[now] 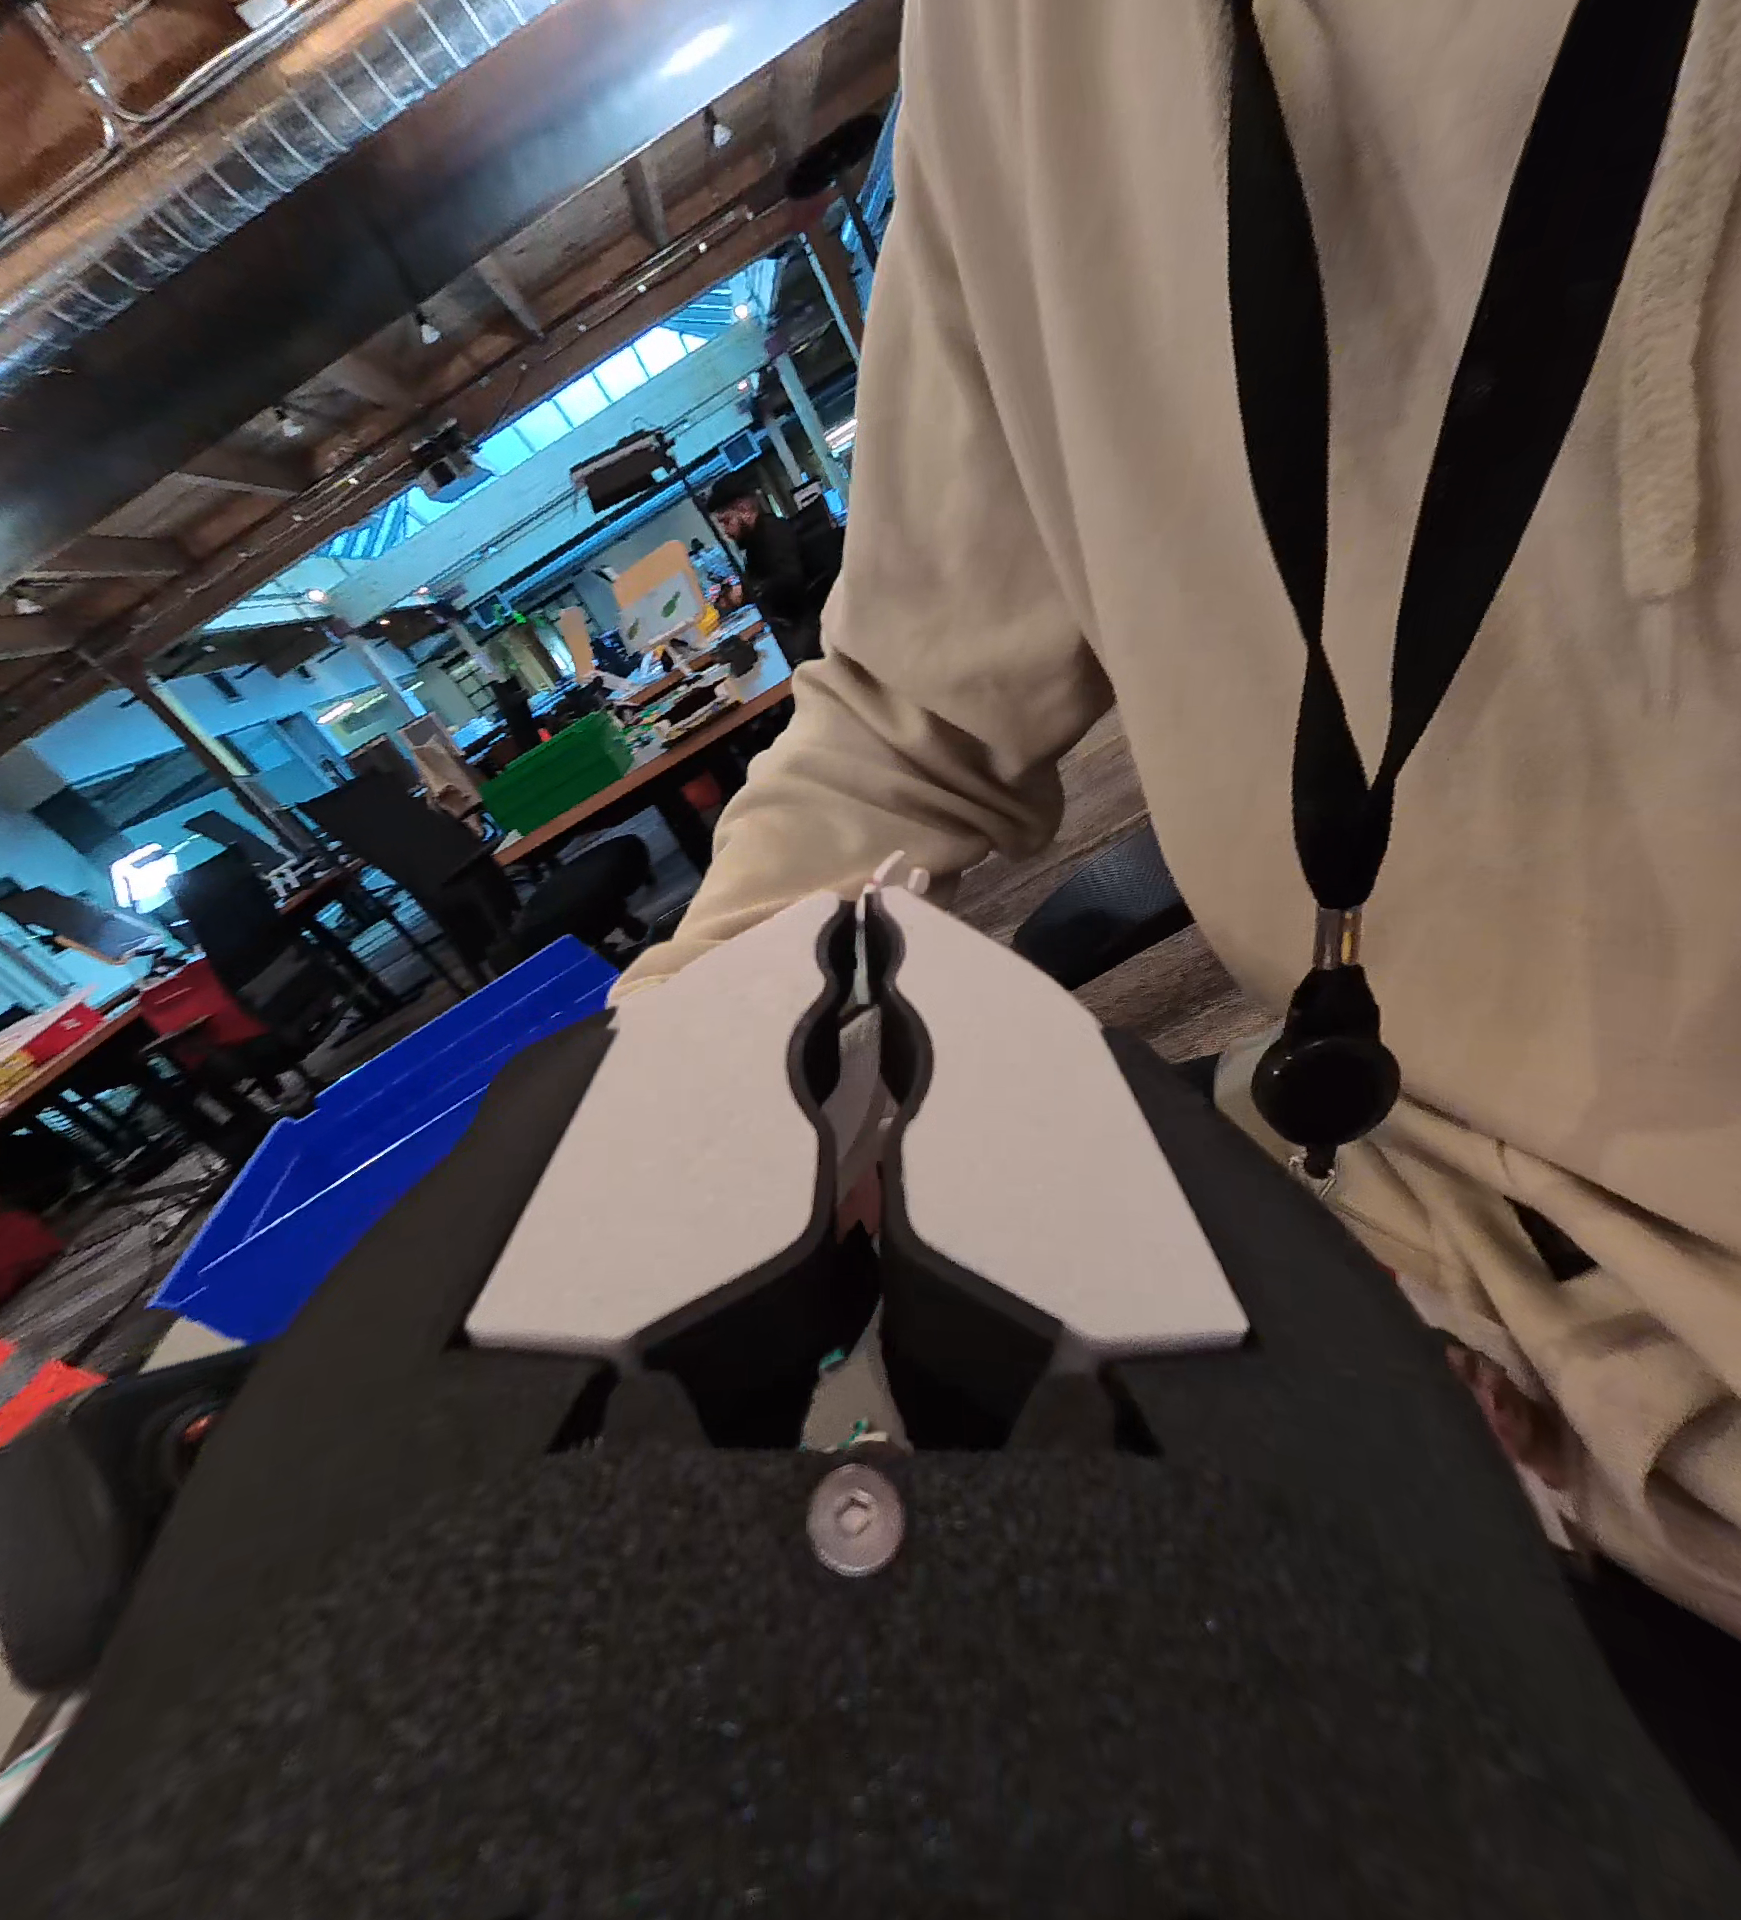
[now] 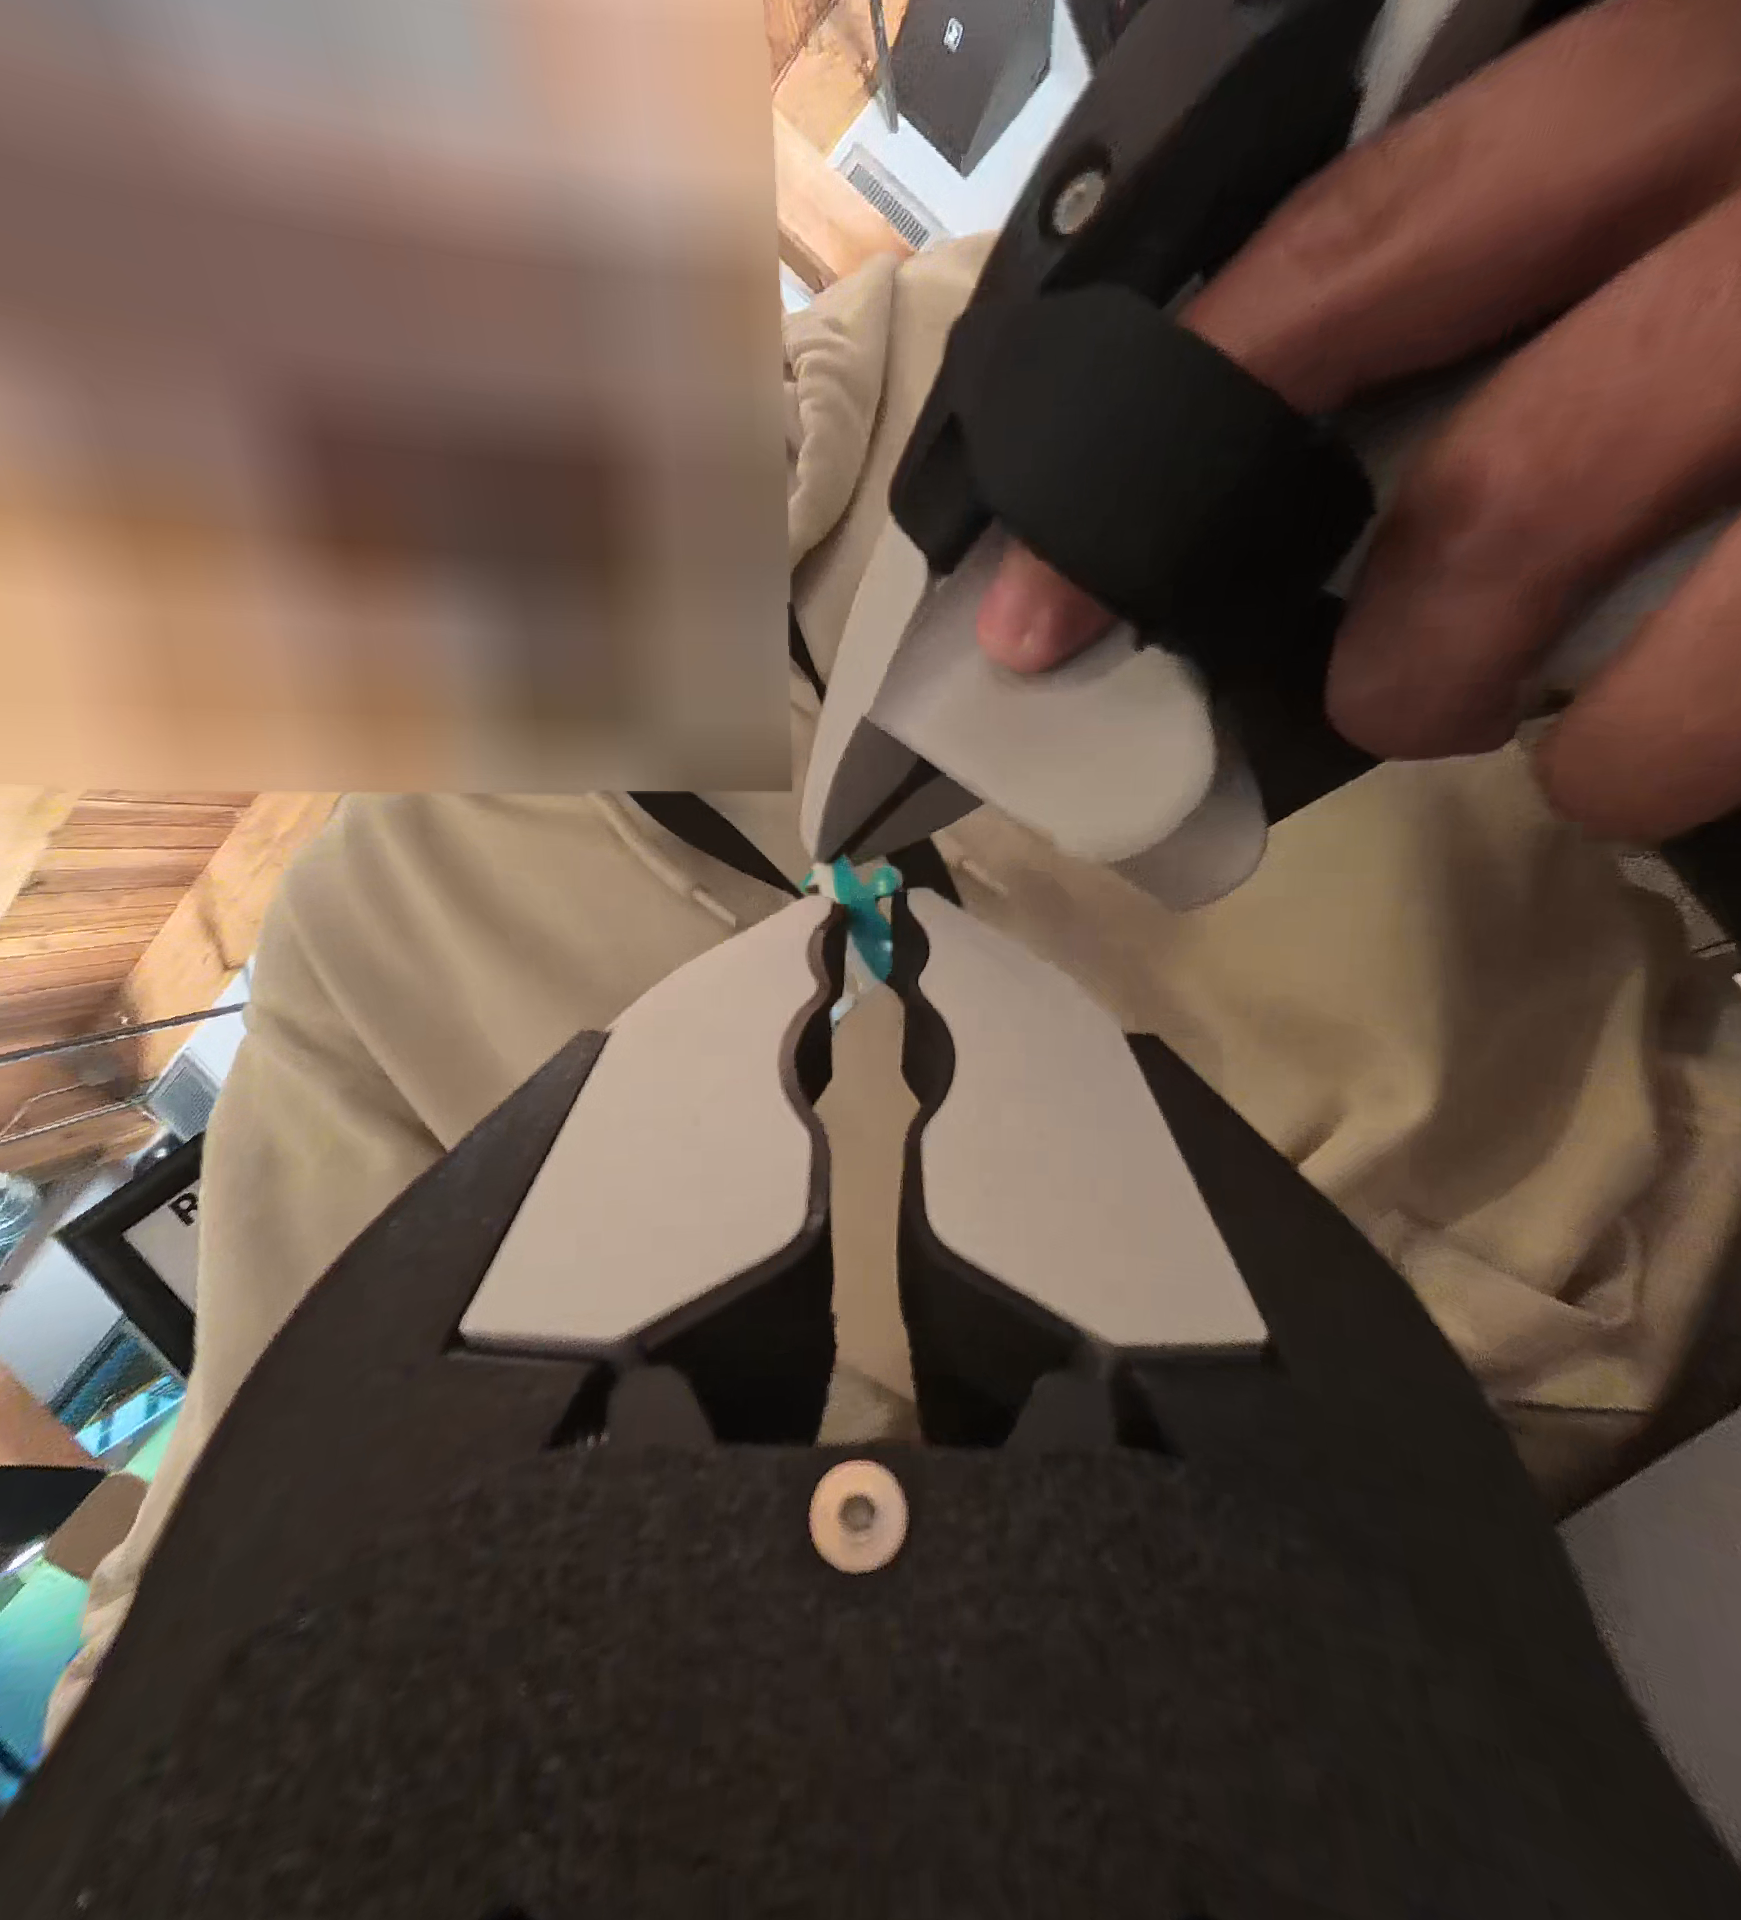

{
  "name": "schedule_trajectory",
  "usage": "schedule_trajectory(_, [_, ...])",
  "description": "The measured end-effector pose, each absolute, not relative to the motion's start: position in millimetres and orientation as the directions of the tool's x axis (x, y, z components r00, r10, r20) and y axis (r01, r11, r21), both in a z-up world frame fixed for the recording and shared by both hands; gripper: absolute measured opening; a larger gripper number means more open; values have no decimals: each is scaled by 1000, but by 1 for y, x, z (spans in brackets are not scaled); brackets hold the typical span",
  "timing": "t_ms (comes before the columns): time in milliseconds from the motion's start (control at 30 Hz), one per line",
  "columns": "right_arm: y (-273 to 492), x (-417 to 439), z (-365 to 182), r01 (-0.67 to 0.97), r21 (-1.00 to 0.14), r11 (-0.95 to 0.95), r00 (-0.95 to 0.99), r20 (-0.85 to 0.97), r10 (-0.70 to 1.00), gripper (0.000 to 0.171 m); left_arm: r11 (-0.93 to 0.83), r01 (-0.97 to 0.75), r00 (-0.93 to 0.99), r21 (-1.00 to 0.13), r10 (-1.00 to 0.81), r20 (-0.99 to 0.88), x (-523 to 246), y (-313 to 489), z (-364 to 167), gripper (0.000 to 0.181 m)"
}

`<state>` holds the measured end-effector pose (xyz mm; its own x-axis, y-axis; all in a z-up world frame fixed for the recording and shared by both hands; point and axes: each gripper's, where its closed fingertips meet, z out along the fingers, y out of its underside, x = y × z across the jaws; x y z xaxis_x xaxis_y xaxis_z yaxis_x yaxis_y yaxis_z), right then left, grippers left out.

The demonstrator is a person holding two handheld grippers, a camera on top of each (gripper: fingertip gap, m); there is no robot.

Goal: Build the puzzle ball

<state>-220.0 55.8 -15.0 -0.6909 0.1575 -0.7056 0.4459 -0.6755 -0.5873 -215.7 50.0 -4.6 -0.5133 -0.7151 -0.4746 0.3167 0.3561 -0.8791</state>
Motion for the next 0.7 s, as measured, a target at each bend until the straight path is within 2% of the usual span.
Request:
schedule_trajectory(100, [54, -221, -17, 431, -612, -663, -697, -692, 187, 5, 310, 308, -537, -899, -723, -434, -214, 48, -6, 2])
schedule_trajectory(167, [62, -219, -15, 365, -635, -681, -694, -673, 255, 2, 233, 286, -531, -929, -769, -356, -215, 55, -3, 4])
schedule_trajectory(200, [68, -218, -16, 327, -647, -689, -680, -667, 303, 1, 203, 269, -502, -941, -805, -318, -215, 63, -3, 12])
schedule_trajectory(233, [75, -217, -20, 301, -656, -692, -642, -676, 362, 0, 175, 260, -447, -950, -850, -279, -215, 74, -3, 23])
schedule_trajectory(267, [83, -216, -27, 284, -662, -694, -586, -693, 421, 1, 134, 261, -397, -956, -888, -233, -217, 85, -2, 26])
schedule_trajectory(400, [120, -204, -34, 172, -695, -698, -392, -698, 599, 1, 28, 179, -220, -983, -973, -67, -217, 116, -27, 27])
schedule_trajectory(533, [148, -200, -30, 88, -754, -651, -241, -651, 720, 1, -167, 91, -172, -982, -974, 150, -202, 126, -49, 37])
schedule_trajectory(600, [153, -202, -31, 93, -780, -619, -192, -624, 757, 1, -302, 57, -154, -952, -944, 291, -196, 133, -50, 33])
schedule_trajectory(667, [154, -204, -34, 107, -799, -592, -152, -601, 785, 1, -393, 12, -159, -919, -908, 387, -195, 139, -53, 4])
schedule_trajectory(700, [157, -204, -36, 115, -806, -580, -125, -591, 797, 1, -423, -6, -154, -906, -895, 419, -196, 143, -55, 4])
